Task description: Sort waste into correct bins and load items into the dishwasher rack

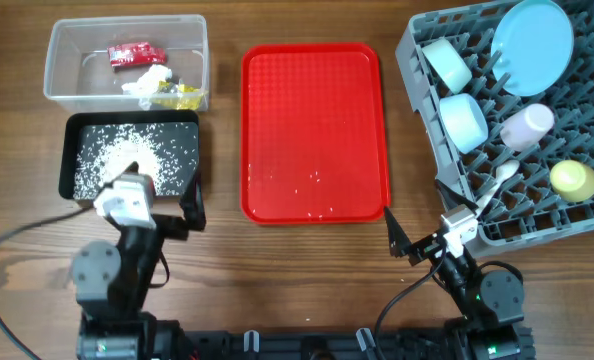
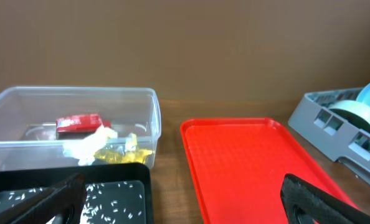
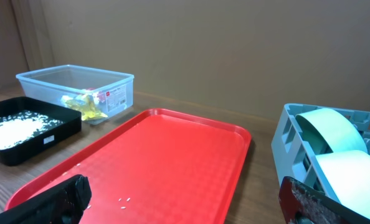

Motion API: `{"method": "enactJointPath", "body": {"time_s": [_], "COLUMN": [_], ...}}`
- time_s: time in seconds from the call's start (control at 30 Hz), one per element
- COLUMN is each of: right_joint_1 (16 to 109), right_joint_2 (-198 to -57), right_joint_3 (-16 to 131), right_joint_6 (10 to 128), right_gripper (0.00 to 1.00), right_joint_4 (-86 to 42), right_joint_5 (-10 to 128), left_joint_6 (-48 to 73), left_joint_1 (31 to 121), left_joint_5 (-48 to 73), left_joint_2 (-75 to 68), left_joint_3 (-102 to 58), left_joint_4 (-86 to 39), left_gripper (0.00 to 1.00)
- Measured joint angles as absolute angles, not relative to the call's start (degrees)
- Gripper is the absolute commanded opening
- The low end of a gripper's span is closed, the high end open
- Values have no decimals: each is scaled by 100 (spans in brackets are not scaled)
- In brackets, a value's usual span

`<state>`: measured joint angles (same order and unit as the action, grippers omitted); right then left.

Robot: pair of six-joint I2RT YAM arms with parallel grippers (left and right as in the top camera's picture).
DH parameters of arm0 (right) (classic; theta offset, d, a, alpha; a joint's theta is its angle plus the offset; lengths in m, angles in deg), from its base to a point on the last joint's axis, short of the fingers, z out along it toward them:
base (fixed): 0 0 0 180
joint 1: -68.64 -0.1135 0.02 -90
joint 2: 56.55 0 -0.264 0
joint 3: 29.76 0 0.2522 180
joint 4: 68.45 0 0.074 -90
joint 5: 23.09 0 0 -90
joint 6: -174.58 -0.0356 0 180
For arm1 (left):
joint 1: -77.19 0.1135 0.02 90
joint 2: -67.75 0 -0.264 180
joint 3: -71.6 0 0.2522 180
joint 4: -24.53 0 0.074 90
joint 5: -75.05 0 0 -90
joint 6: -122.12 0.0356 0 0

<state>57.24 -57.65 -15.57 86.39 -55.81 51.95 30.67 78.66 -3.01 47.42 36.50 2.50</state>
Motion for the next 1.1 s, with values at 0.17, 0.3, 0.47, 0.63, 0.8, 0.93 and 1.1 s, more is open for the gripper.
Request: {"method": "enactJointPath", "body": {"time_s": [0.17,0.3,0.47,0.63,0.8,0.93,1.1], "right_joint_1": [5724,5724,5724,5724,5724,5724,5724], "right_joint_2": [-5765,-5765,-5765,-5765,-5765,-5765,-5765], "right_joint_3": [-1557,-1557,-1557,-1557,-1557,-1557,-1557], "right_joint_6": [8639,8639,8639,8639,8637,8637,8637], "right_gripper": [100,100,100,100,100,100,100], "right_joint_4": [-5581,-5581,-5581,-5581,-5581,-5581,-5581], "right_joint_5": [5195,5195,5195,5195,5195,5193,5193], "left_joint_6": [3056,2966,2809,2785,2776,2768,2765], "left_joint_1": [7864,7783,7654,7654,7654,7654,7654], "left_joint_5": [-305,-462,-902,-1057,-1068,-1085,-1085], "left_joint_2": [5367,5688,6001,6547,6696,6698,6698], "left_joint_3": [4428,4902,5123,5355,5604,5711,5722], "left_joint_4": [934,1264,1461,1500,1524,1120,687], "left_gripper": [100,100,100,100,100,100,100]}}
